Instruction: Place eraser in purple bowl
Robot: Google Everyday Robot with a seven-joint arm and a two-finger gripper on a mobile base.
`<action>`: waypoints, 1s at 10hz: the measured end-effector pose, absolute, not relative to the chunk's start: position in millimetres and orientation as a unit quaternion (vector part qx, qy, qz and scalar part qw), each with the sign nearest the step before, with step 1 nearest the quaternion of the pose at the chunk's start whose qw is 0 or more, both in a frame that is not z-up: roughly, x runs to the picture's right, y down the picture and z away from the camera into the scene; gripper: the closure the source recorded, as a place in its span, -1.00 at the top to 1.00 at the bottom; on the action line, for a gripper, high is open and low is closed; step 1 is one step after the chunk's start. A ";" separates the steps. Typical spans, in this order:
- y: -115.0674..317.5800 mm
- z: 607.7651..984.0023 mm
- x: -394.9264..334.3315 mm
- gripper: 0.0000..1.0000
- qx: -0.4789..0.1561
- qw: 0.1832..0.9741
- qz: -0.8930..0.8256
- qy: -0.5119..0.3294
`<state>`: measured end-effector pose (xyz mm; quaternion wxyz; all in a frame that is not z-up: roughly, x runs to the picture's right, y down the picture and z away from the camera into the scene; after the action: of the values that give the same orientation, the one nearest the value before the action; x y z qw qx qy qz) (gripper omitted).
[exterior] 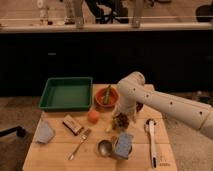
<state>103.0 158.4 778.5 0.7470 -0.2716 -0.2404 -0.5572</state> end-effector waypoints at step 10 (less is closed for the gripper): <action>160.4 750.6 86.0 0.60 -0.223 0.729 -0.606 -0.228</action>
<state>86.0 160.4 750.6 0.7287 -0.2234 -0.2284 -0.6058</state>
